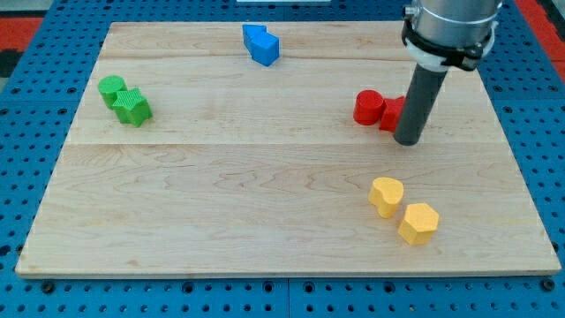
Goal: Push the red star into the blue cube
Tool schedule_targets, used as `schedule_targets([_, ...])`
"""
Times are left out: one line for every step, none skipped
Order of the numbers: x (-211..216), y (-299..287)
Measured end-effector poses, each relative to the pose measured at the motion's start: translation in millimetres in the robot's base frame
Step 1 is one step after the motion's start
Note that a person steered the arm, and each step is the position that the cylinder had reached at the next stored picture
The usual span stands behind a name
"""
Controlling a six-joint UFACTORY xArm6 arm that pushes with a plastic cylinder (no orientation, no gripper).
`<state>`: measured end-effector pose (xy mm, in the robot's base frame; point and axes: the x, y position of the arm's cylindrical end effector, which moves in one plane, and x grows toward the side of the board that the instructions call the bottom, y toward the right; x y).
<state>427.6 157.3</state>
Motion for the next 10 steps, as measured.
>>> schedule_targets([-10.9,-3.1])
schedule_targets([1.0,41.4])
schedule_targets([-33.7,64.5])
schedule_targets([-43.8,52.4])
schedule_targets([-43.7,13.1])
schedule_targets([-43.7,-36.9])
schedule_targets([-43.7,-98.9])
schedule_targets([-58.7,-137.4])
schedule_targets([-71.9,-179.0])
schedule_targets([-81.1,-180.6])
